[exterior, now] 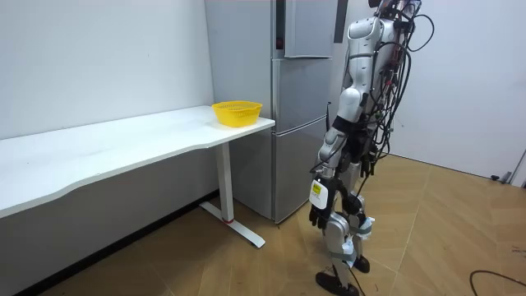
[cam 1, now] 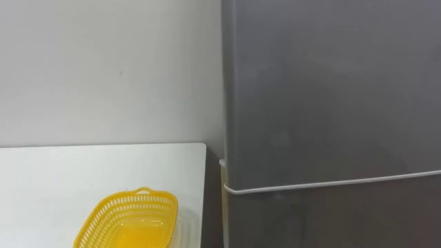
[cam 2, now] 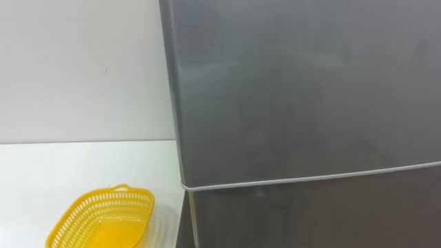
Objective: Retrieve from the upper fridge
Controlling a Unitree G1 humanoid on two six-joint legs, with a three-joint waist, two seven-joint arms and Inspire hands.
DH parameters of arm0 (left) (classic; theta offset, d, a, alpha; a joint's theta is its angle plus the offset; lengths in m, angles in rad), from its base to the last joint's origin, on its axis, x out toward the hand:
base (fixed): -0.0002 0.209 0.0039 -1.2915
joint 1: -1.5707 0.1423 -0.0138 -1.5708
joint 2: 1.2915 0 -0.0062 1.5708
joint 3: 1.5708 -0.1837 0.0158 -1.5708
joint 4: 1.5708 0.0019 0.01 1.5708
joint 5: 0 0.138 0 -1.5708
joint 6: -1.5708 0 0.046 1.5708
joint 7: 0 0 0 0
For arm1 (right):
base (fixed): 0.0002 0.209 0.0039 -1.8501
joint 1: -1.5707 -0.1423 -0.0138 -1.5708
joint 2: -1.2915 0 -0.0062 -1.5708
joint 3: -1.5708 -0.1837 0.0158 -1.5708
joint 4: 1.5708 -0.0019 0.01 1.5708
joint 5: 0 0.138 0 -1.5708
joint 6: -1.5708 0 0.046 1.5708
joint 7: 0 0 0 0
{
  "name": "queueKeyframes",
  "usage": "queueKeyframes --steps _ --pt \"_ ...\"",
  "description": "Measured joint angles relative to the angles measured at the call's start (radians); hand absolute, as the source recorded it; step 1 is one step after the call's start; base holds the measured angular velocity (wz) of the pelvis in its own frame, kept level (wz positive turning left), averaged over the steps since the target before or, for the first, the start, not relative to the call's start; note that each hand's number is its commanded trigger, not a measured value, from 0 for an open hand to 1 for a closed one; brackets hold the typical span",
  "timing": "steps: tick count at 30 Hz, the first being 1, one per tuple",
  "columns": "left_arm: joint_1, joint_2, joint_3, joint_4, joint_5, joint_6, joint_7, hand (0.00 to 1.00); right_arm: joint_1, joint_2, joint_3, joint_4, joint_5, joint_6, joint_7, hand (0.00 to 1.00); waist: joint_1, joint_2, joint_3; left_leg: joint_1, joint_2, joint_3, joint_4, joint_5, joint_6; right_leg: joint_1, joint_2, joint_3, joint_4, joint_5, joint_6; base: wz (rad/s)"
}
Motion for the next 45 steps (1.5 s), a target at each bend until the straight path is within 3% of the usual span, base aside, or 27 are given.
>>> queueKeyframes --steps 14,20,28,30,38,40,41,43,45 --pt "-0.001 0.000 0.000 -0.004 0.001 0.002 0.006 0.00 0.000 0.000 0.000 0.000 0.024 -0.001 -0.006 0.00 -0.002 0.000 0.0000 0.000 0.000 0.000 0.000 0.000 0.000 0.000 0.000 0.000 0.000 0.000 0.000 0.00" --pt "-0.006 0.000 0.002 -0.002 -0.007 -0.014 0.035 0.00 0.002 0.000 0.000 0.007 0.049 -0.005 -0.006 0.00 -0.002 -0.007 -0.0004 0.000 0.000 0.000 0.000 0.000 0.000 0.000 0.000 0.000 0.000 0.000 0.000 0.00" --pt "0.001 0.002 0.078 0.001 -0.220 -0.019 0.081 0.00 0.000 0.000 -0.008 0.036 0.101 0.000 0.003 0.00 -0.002 -0.010 0.0014 -0.001 -0.002 -0.015 0.002 0.000 0.000 0.003 -0.001 -0.005 0.001 0.000 0.000 0.00" --pt "0.011 0.004 0.091 0.002 -0.325 -0.019 0.112 0.00 0.000 0.000 -0.010 0.037 0.106 0.000 -0.002 0.00 -0.003 -0.010 0.0031 -0.005 -0.002 -0.015 0.010 0.000 0.000 0.002 -0.002 -0.006 -0.001 0.000 0.000 0.00" --pt "0.027 0.002 0.179 0.002 -0.539 -0.015 0.243 0.00 -0.017 -0.004 -0.081 0.031 0.109 -0.006 -0.007 0.00 -0.001 -0.008 0.0114 -0.011 -0.002 -0.021 0.016 0.000 0.000 -0.001 -0.003 -0.019 -0.001 0.000 0.000 0.05" --pt "0.027 0.002 0.188 0.000 -0.562 -0.015 0.271 0.00 -0.018 -0.004 -0.081 0.031 0.111 -0.008 -0.010 0.00 0.003 0.000 0.0069 -0.011 -0.002 -0.017 0.016 0.000 0.000 -0.001 -0.003 -0.021 0.000 0.000 0.000 0.02" --pt "0.027 0.002 0.205 -0.005 -0.579 -0.017 0.291 0.00 -0.017 -0.005 -0.081 0.031 0.109 -0.015 -0.012 0.00 0.005 -0.001 0.0075 -0.011 -0.001 -0.017 0.016 0.000 0.000 -0.001 -0.004 -0.024 0.000 0.000 0.000 0.07" --pt "0.027 0.002 0.305 -0.070 -0.673 -0.024 0.334 0.00 -0.009 -0.005 -0.091 0.030 0.110 -0.031 -0.019 0.00 0.011 -0.002 0.0069 -0.011 -0.001 -0.024 0.014 0.000 0.000 -0.001 -0.004 -0.028 0.000 0.000 0.000 0.08" --pt "0.010 0.001 0.401 -0.195 -0.827 -0.110 0.394 0.00 -0.010 -0.010 -0.127 0.030 0.111 -0.041 -0.032 0.00 0.033 -0.011 0.0119 -0.008 -0.001 -0.028 0.009 0.000 -0.001 -0.002 -0.003 -0.028 0.001 0.000 -0.001 0.00"
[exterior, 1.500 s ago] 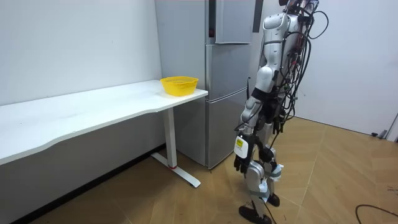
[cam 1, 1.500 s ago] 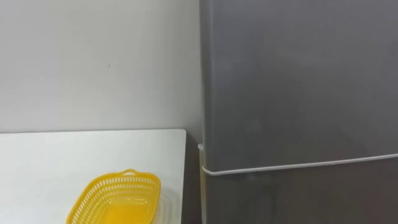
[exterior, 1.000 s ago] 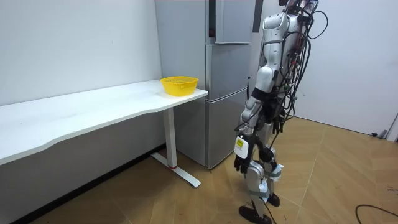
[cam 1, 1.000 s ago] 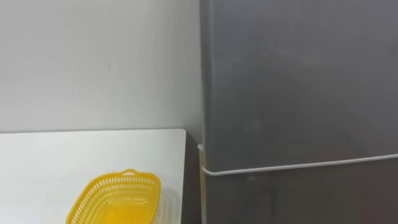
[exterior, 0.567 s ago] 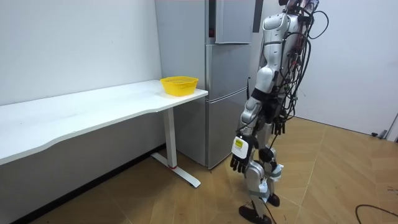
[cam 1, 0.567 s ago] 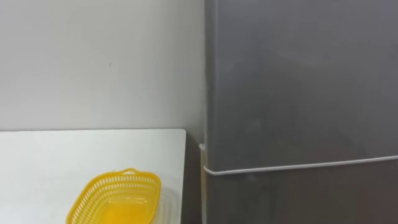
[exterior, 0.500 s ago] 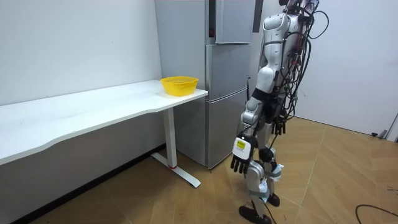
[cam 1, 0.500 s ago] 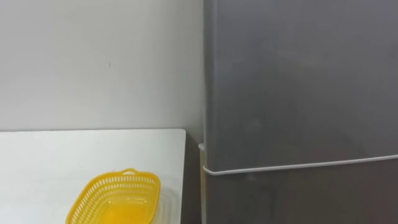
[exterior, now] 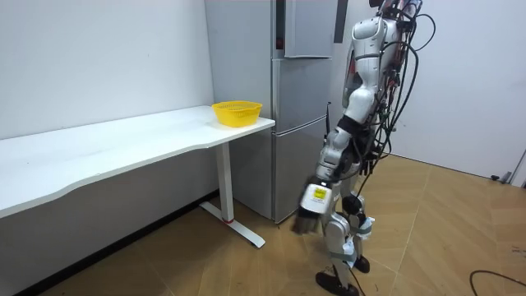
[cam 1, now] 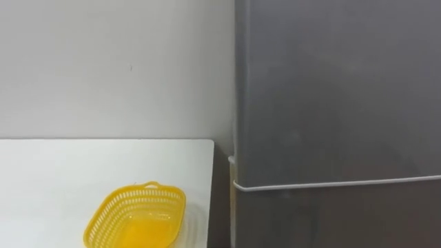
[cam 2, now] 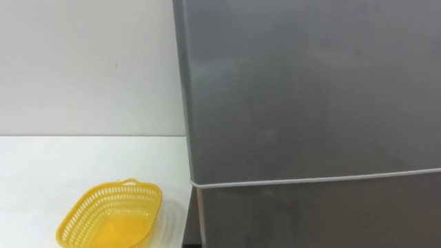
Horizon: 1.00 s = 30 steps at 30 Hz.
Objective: Retrieve from the upper fridge
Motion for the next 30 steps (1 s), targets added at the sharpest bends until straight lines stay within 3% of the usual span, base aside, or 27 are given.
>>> queueKeyframes --steps 3,7,9,13,18,23,30 --pt "-0.051 0.001 0.061 -0.114 -0.117 -0.071 0.088 0.00 0.001 -0.010 -0.031 -0.017 0.002 -0.023 -0.019 0.00 0.008 0.011 -0.0068 -0.003 -0.003 0.003 -0.001 0.000 0.000 -0.001 -0.001 0.000 0.001 0.000 0.002 0.00" --pt "-0.068 0.001 0.064 -0.264 -0.181 -0.132 0.203 0.00 0.021 -0.013 -0.034 -0.040 0.000 -0.042 -0.033 0.00 0.022 0.014 -0.0139 -0.002 -0.003 0.007 -0.004 0.000 0.000 -0.010 0.002 0.010 0.003 0.002 0.004 -0.09" --pt "-0.056 -0.001 0.064 -0.354 -0.185 -0.152 0.285 0.00 0.022 -0.019 -0.043 -0.046 0.000 -0.056 -0.028 0.00 0.025 0.015 -0.0192 -0.003 -0.002 0.011 -0.010 0.000 0.000 -0.015 0.006 0.016 0.008 0.007 0.004 -0.10" --pt "-0.040 -0.002 0.078 -0.528 -0.179 -0.180 0.391 0.00 0.032 -0.022 -0.075 -0.080 -0.002 -0.086 -0.020 0.00 0.026 0.014 -0.0200 -0.003 -0.003 0.006 -0.009 0.000 0.000 -0.017 0.003 0.012 0.011 0.008 0.005 0.00" --pt "-0.041 0.006 0.105 -0.768 -0.140 -0.262 0.525 0.00 0.033 -0.027 -0.082 -0.100 0.011 -0.098 -0.018 0.00 0.030 0.023 -0.0210 -0.001 -0.005 -0.001 -0.010 0.000 0.000 -0.017 0.002 0.011 0.016 0.008 0.005 0.02" --pt "-0.034 0.010 0.120 -0.962 -0.067 -0.289 0.560 0.00 0.037 -0.029 -0.111 -0.088 0.002 -0.099 -0.006 0.00 0.019 0.027 -0.0197 -0.001 -0.004 -0.003 -0.009 0.000 0.000 -0.019 -0.002 0.014 0.012 0.007 0.006 0.00" --pt "-0.030 0.013 0.098 -1.176 -0.068 -0.310 0.496 0.00 0.041 -0.034 -0.108 -0.075 0.003 -0.110 0.040 0.00 -0.010 0.020 -0.0177 -0.012 -0.009 -0.017 -0.003 0.000 0.000 -0.022 -0.007 -0.004 0.017 0.006 0.009 0.09"
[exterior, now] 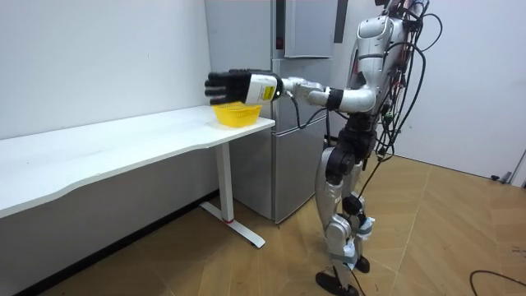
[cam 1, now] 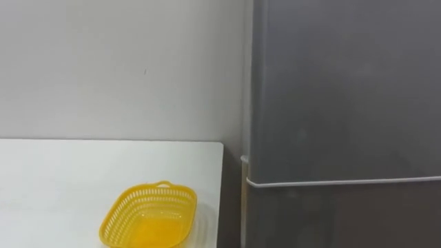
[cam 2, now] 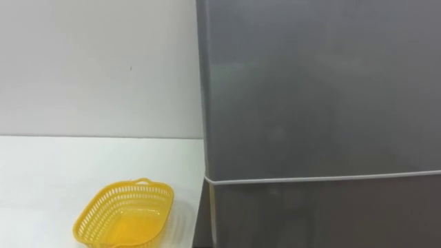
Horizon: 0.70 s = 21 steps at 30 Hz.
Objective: Retrieve from the upper fridge
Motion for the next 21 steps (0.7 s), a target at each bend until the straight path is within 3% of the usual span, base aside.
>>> queueKeyframes --steps 4,8,12,21 --pt "-0.008 0.008 -0.063 -0.083 0.000 0.000 -0.110 0.00 -0.001 -0.003 0.000 0.009 0.007 0.001 0.017 0.00 -0.004 -0.004 0.0022 -0.006 -0.002 -0.003 0.003 0.000 0.000 -0.006 -0.002 0.003 0.002 0.002 0.003 0.00" --pt "-0.036 0.016 -0.107 -0.148 -0.001 0.001 -0.250 0.00 -0.004 -0.004 -0.004 0.021 -0.025 -0.007 0.038 0.00 -0.039 -0.013 0.0074 -0.006 -0.003 -0.002 0.003 0.000 0.000 -0.001 -0.002 0.001 -0.002 0.004 0.005 0.00" --pt "-0.073 0.040 -0.192 -0.157 0.000 0.018 -0.401 0.00 -0.005 -0.003 -0.003 0.024 -0.055 -0.006 0.062 0.00 -0.075 -0.011 0.0100 -0.007 -0.004 0.002 0.004 0.000 0.000 -0.002 -0.002 0.005 0.000 0.005 0.007 -0.03" --pt "-0.110 0.042 -0.340 -0.169 0.000 0.046 -0.649 0.00 -0.016 -0.003 0.000 0.081 -0.058 -0.006 0.086 0.00 -0.138 -0.003 0.0140 -0.021 -0.003 0.007 0.002 0.000 0.000 -0.029 -0.001 0.030 0.008 0.005 0.006 -0.09"
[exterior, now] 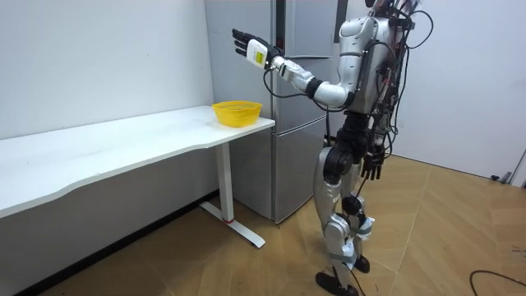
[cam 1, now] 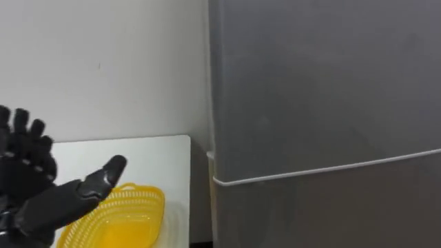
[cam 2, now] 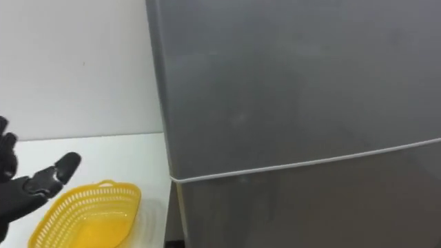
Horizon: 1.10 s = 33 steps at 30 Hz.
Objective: Retrieve from the upper fridge
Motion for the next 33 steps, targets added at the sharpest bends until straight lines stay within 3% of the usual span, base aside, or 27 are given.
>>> queueKeyframes --steps 4,8,12,18,24,33 --pt "-0.030 0.003 -0.052 0.000 0.000 0.034 -0.090 0.00 -0.015 0.000 0.000 -0.002 -0.001 0.000 0.018 0.00 -0.009 -0.003 0.0033 -0.003 0.002 -0.001 -0.002 0.000 0.000 -0.006 -0.001 0.002 0.009 0.000 0.000 -0.10" --pt "-0.062 0.031 -0.079 0.000 -0.009 0.054 -0.181 0.00 -0.041 0.000 0.001 -0.002 -0.001 0.000 0.016 0.00 -0.027 -0.003 0.0031 -0.004 0.001 0.000 -0.003 0.000 0.000 -0.010 0.000 0.004 0.009 0.000 0.000 -0.01" --pt "-0.071 0.039 -0.111 0.000 -0.009 0.075 -0.255 0.00 -0.049 -0.001 0.010 -0.002 0.002 0.001 0.009 0.00 -0.026 0.010 -0.0013 -0.001 0.002 0.000 -0.007 0.000 0.000 -0.008 0.001 0.007 0.009 0.001 -0.001 0.01" --pt "-0.071 0.039 -0.112 0.000 -0.009 0.101 -0.351 0.00 -0.056 -0.004 0.011 0.000 0.002 0.003 0.007 0.00 -0.027 0.030 0.0001 -0.001 0.004 0.001 -0.008 0.000 0.000 -0.011 0.003 0.006 0.010 0.002 -0.003 0.00" --pt "-0.071 0.039 -0.112 0.000 -0.009 0.120 -0.408 0.00 -0.059 -0.004 0.039 0.002 0.002 0.013 -0.009 0.00 -0.026 0.032 -0.0011 0.000 0.009 0.008 -0.008 0.000 0.000 -0.013 0.011 0.008 0.009 0.004 -0.006 0.00" --pt "-0.071 0.039 -0.124 0.000 -0.009 0.122 -0.463 0.00 -0.059 -0.005 0.042 0.010 0.003 0.013 -0.020 0.00 -0.025 0.031 -0.0007 0.000 0.009 0.012 -0.008 0.000 0.000 -0.014 0.013 0.011 0.009 0.004 -0.006 0.00"
